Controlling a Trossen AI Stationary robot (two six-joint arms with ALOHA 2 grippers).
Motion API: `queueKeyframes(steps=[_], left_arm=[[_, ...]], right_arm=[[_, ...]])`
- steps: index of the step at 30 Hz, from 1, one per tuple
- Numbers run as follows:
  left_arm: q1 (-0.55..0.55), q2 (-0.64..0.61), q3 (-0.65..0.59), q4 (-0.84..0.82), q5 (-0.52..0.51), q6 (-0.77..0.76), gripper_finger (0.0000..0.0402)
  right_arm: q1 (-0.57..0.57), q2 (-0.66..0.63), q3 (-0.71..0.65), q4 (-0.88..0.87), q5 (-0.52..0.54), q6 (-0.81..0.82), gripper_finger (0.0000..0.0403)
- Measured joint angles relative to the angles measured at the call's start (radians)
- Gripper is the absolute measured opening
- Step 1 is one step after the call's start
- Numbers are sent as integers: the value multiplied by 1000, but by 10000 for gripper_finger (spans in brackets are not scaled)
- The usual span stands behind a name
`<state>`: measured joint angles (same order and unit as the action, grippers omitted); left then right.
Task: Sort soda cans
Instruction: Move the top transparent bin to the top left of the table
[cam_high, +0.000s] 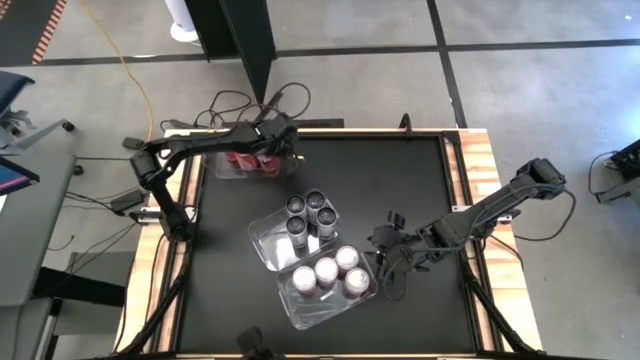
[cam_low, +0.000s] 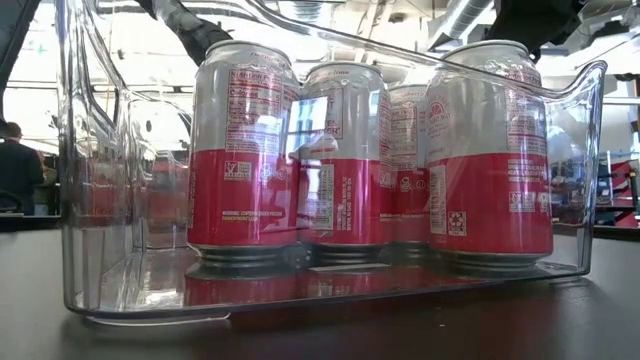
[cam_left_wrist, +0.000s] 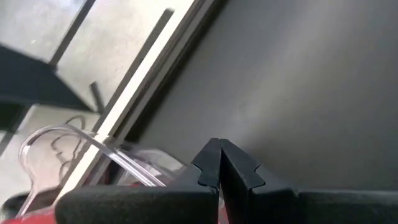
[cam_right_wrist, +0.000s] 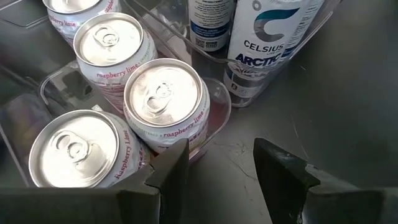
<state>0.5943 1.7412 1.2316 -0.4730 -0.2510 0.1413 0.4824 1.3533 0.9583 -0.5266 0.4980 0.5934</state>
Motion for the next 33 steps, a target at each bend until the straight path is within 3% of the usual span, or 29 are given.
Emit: queueKeyframes(steps=[26,33], left_arm=[[16,3,-5,-123,-153,-52,0],[27,4,-5,-133,-153,-56,0]], right_arm=[[0,0,0,8,0,1,198],[0,0,0,11,0,1,198]])
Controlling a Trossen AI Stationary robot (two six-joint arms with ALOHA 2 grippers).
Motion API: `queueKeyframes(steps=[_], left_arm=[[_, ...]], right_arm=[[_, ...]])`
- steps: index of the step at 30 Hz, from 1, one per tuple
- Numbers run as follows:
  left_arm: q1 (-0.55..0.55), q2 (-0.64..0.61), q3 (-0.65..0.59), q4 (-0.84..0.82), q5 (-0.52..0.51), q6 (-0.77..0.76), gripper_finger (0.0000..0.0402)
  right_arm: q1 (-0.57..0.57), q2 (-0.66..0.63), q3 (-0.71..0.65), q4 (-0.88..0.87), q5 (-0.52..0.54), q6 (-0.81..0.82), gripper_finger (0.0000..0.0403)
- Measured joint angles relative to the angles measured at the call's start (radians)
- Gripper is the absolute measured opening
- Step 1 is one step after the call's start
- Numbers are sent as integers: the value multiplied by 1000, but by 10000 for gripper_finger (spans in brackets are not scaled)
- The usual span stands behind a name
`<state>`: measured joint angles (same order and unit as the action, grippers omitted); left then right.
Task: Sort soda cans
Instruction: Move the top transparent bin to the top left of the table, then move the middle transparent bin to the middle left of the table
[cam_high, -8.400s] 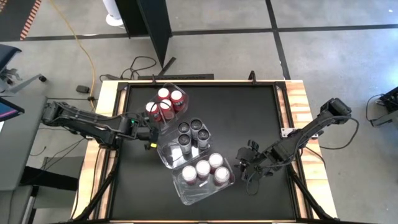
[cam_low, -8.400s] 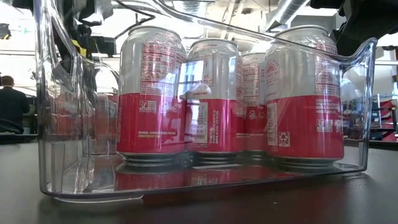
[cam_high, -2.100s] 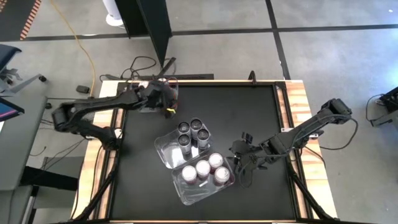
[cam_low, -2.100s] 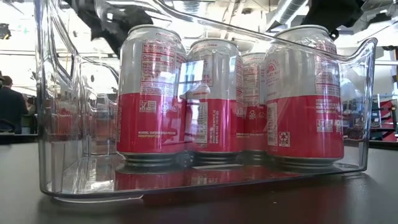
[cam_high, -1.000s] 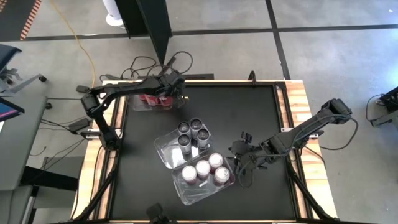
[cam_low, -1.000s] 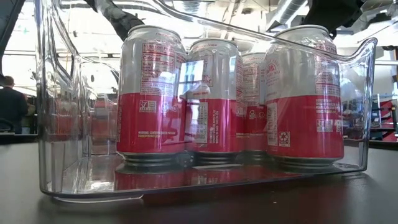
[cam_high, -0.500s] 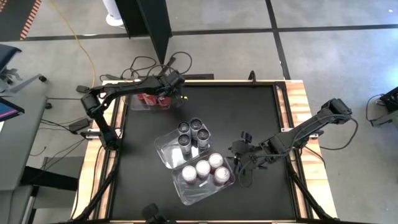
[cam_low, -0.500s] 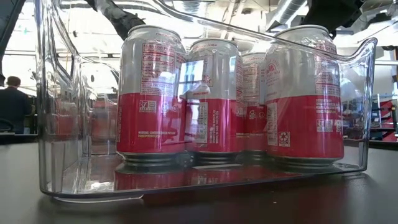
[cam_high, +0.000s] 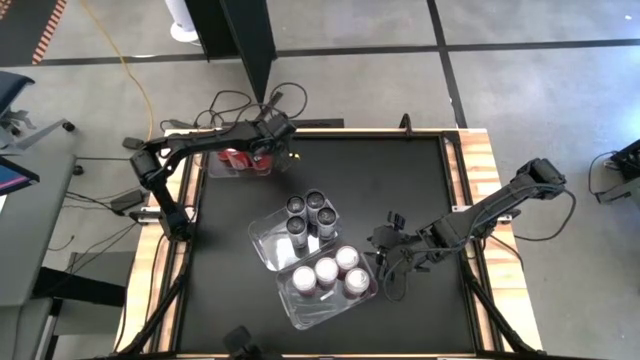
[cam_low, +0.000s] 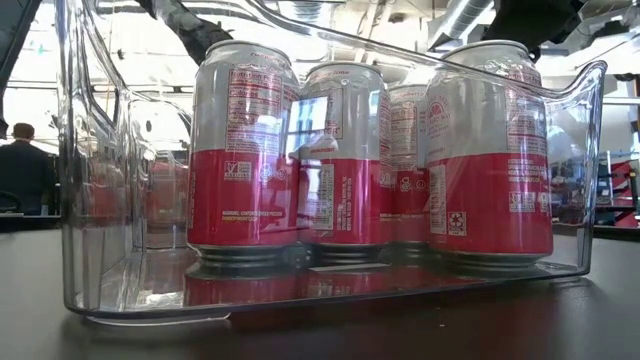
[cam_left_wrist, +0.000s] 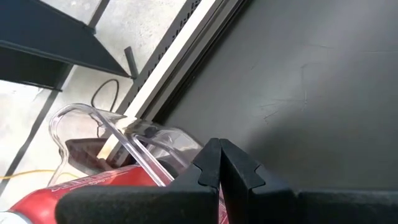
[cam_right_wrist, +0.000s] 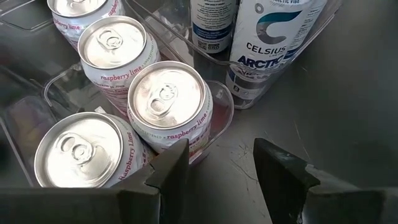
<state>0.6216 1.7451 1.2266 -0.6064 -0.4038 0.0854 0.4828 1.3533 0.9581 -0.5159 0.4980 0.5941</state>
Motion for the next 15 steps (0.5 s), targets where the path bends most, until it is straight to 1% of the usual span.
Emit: queueKeyframes(steps=[5,9,15], left_arm=[[-4,-10,0,11,26,22,0],[-25,-47,-6,26,37,48,0],[-46,-156,-5,41,133,72,12]], right_arm=[[0,0,0,0,0,0,198],[0,0,0,0,0,0,198],[0,0,0,0,0,0,198]])
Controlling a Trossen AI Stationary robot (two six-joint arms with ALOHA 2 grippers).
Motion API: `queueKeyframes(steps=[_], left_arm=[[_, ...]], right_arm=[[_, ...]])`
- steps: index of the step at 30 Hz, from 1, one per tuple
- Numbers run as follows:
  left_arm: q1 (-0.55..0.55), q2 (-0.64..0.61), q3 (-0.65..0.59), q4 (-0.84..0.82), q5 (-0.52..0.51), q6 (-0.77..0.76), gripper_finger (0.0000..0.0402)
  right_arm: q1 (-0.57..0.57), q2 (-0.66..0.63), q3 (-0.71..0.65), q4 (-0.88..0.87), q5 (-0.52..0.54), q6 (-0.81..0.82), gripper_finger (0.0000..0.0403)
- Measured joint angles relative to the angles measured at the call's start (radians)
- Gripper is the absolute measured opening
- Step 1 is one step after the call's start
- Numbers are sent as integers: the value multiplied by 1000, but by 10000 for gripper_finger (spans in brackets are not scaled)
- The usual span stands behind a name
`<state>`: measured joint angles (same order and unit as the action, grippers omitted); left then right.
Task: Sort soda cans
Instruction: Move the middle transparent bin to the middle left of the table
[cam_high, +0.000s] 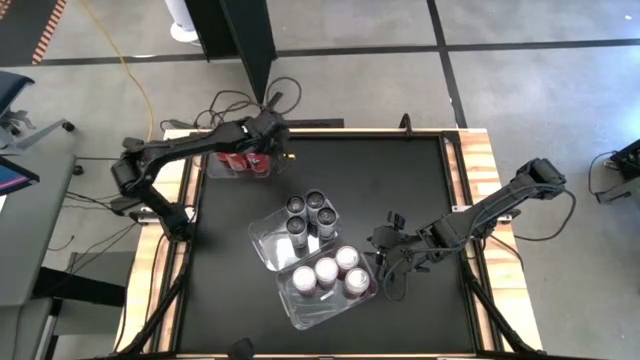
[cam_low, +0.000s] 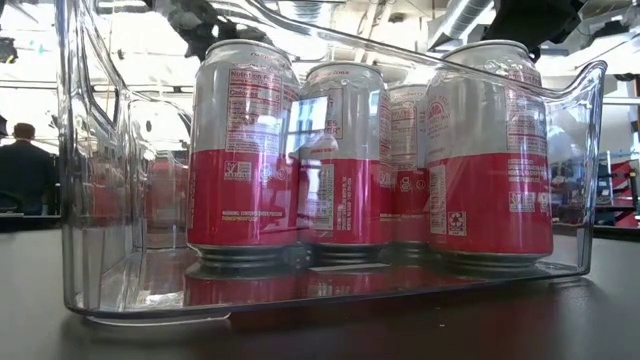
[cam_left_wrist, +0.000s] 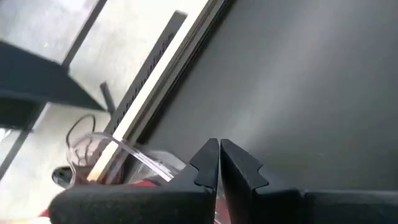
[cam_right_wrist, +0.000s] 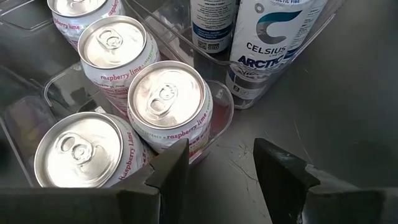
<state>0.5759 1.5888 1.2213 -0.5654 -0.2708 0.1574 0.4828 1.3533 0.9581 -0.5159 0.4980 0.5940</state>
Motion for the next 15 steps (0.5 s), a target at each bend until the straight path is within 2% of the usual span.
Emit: queueKeyframes(steps=[8,11,15], left_arm=[[-57,-166,1,-40,104,37,27],[-114,-248,1,-103,139,29,27],[-212,-360,-8,-194,132,-20,25]], right_arm=[[2,0,0,1,0,-1,198],[3,0,0,0,0,-2,198],[3,0,0,1,0,-19,198]])
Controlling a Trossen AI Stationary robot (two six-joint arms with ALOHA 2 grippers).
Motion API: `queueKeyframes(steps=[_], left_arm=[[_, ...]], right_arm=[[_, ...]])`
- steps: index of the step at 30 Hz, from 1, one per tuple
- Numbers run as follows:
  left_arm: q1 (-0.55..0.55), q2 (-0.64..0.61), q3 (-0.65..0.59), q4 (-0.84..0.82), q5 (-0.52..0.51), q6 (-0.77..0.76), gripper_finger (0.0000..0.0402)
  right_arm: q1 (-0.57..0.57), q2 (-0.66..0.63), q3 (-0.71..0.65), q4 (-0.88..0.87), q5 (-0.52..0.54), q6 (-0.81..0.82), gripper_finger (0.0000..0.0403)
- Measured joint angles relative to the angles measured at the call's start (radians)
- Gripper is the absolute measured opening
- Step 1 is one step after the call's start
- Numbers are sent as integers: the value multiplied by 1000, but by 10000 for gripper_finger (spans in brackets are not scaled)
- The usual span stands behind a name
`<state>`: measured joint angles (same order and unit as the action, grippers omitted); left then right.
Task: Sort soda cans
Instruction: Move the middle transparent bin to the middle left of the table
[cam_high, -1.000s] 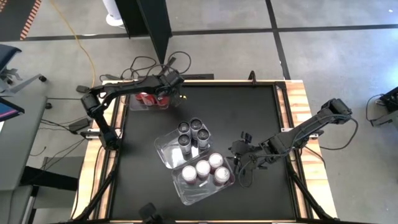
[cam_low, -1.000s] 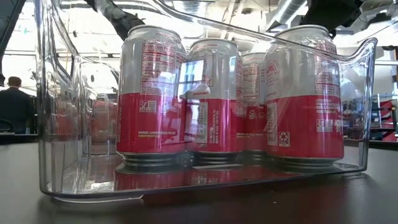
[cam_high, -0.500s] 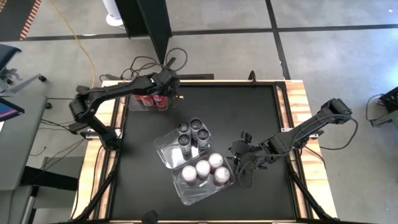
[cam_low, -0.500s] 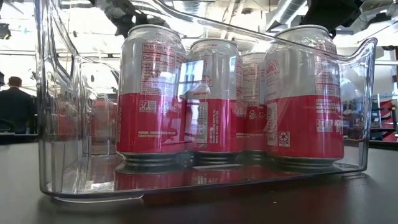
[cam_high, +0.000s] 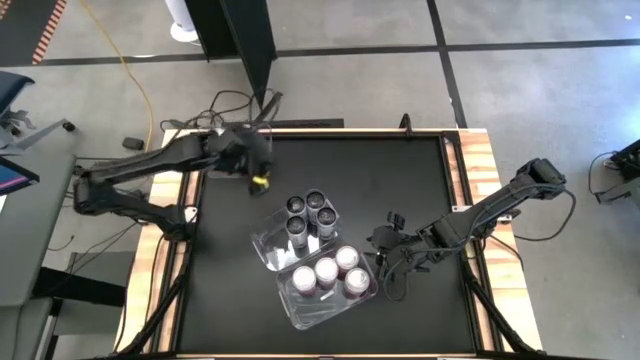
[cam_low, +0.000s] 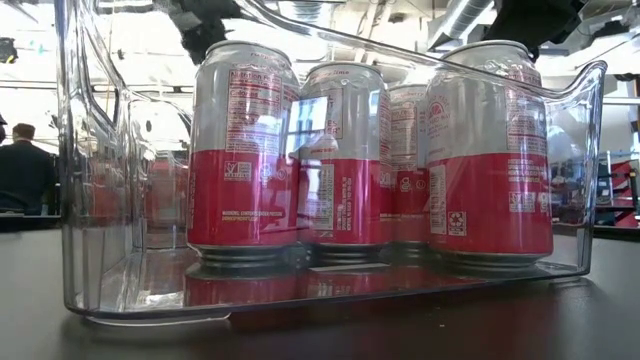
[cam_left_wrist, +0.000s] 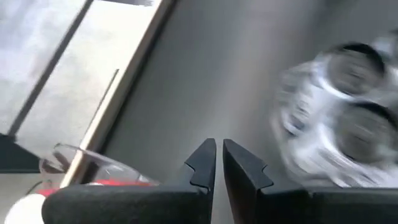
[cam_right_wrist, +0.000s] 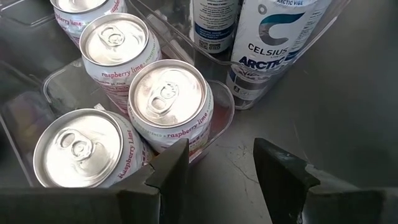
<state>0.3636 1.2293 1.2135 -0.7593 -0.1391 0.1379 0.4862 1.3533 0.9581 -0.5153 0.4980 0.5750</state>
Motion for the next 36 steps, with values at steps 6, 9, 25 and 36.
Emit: queueKeyframes(steps=[6,9,25,36], left_arm=[[-192,-144,-47,-135,-6,-147,3],[-299,-187,-96,-149,-6,-243,1],[-586,-128,-337,-8,-40,-580,0],[-582,-27,-381,-17,-2,-678,0]], right_arm=[[0,0,0,1,0,-21,198],[0,0,0,2,0,-26,198],[0,0,0,9,0,-27,198],[0,0,0,28,0,-26,198]])
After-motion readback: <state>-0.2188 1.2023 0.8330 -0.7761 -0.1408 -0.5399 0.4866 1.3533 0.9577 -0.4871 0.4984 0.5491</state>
